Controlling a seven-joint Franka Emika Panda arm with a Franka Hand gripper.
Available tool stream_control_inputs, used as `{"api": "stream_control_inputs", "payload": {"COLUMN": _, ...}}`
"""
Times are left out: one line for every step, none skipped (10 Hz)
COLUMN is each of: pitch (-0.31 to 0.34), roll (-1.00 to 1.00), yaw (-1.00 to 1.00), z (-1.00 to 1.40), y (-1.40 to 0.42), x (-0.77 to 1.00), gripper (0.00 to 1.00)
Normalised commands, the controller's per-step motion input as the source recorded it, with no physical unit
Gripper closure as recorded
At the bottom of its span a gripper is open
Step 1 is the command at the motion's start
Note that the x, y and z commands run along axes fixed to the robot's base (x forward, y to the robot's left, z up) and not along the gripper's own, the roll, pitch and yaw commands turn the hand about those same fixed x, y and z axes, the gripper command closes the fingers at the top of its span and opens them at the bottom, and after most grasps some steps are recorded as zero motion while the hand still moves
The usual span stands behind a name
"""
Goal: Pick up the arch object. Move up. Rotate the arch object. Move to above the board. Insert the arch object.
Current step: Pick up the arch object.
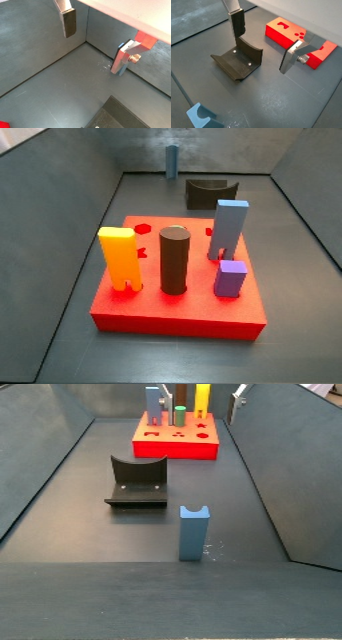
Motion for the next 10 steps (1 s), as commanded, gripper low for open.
{"api": "stream_control_inputs", "payload": {"pitch": 0.000, "roll": 0.00, "yaw": 0.00, "z": -0.03, "y": 0.10, "x": 0.00, "gripper": 0.00}}
{"api": "stream_control_inputs", "payload": {"pitch": 0.000, "roll": 0.00, "yaw": 0.01, "z": -0.20, "y": 0.29, "x": 0.07, "gripper": 0.00}}
{"api": "stream_control_inputs", "payload": {"pitch": 0.006, "roll": -0.02, "yaw": 0.09, "z": -0.25, "y": 0.65, "x": 0.50, "gripper": 0.00}}
{"api": "stream_control_inputs", "payload": {"pitch": 0.031, "roll": -0.03, "yaw": 0.08, "z": -0.21, "y": 0.72, "x": 0.57, "gripper": 0.00}}
{"api": "stream_control_inputs", "payload": {"pitch": 0.019, "roll": -0.05, "yaw": 0.07, "z": -0.23, "y": 0.76, "x": 0.52, "gripper": 0.00}}
{"api": "stream_control_inputs", "payload": {"pitch": 0.000, "roll": 0.00, "yaw": 0.09, "z": -0.31, "y": 0.86, "x": 0.25, "gripper": 0.00}}
{"api": "stream_control_inputs", "payload": {"pitch": 0.000, "roll": 0.00, "yaw": 0.07, "z": -0.37, "y": 0.84, "x": 0.11, "gripper": 0.00}}
{"api": "stream_control_inputs", "payload": {"pitch": -0.010, "roll": 0.00, "yaw": 0.00, "z": -0.40, "y": 0.79, "x": 0.01, "gripper": 0.00}}
{"api": "stream_control_inputs", "payload": {"pitch": -0.020, "roll": -0.02, "yaw": -0.12, "z": -0.36, "y": 0.77, "x": -0.19, "gripper": 0.00}}
{"api": "stream_control_inputs", "payload": {"pitch": -0.017, "roll": -0.04, "yaw": -0.25, "z": -0.27, "y": 0.60, "x": -0.43, "gripper": 0.00}}
